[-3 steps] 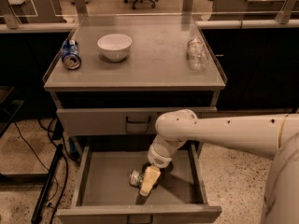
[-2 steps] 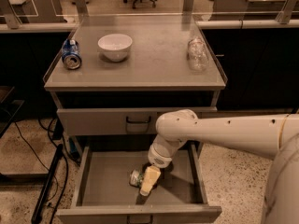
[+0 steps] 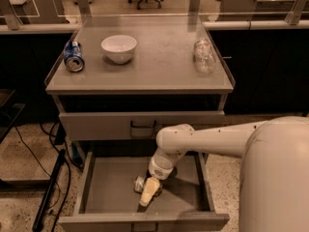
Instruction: Pick 7up can from middle drawer and place on counter
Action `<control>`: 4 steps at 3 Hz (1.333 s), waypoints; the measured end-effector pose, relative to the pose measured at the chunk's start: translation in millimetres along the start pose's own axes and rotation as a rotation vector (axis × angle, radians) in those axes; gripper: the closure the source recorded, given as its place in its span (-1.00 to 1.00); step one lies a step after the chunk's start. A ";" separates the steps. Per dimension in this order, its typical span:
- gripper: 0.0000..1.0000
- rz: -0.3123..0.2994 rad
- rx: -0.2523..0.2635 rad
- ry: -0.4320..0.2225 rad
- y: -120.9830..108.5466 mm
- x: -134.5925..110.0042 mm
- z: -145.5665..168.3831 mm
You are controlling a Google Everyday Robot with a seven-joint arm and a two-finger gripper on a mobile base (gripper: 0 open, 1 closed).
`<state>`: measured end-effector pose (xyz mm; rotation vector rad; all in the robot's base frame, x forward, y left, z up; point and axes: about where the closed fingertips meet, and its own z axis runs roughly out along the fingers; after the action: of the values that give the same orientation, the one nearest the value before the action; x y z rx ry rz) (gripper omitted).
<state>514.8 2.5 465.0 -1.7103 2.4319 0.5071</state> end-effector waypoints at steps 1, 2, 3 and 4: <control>-1.00 0.003 -0.004 0.000 -0.4 0.4 2.7; -1.00 0.030 -0.032 -0.012 -7.6 5.8 15.9; -1.00 0.072 -0.009 -0.002 -27.5 16.8 35.5; -1.00 0.075 -0.008 0.000 -28.3 17.4 37.0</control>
Offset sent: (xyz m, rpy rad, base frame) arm 0.0118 -0.0069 -0.0378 0.0502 0.0750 -0.0536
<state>531.7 -9.0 419.7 -1.6264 2.5056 0.5261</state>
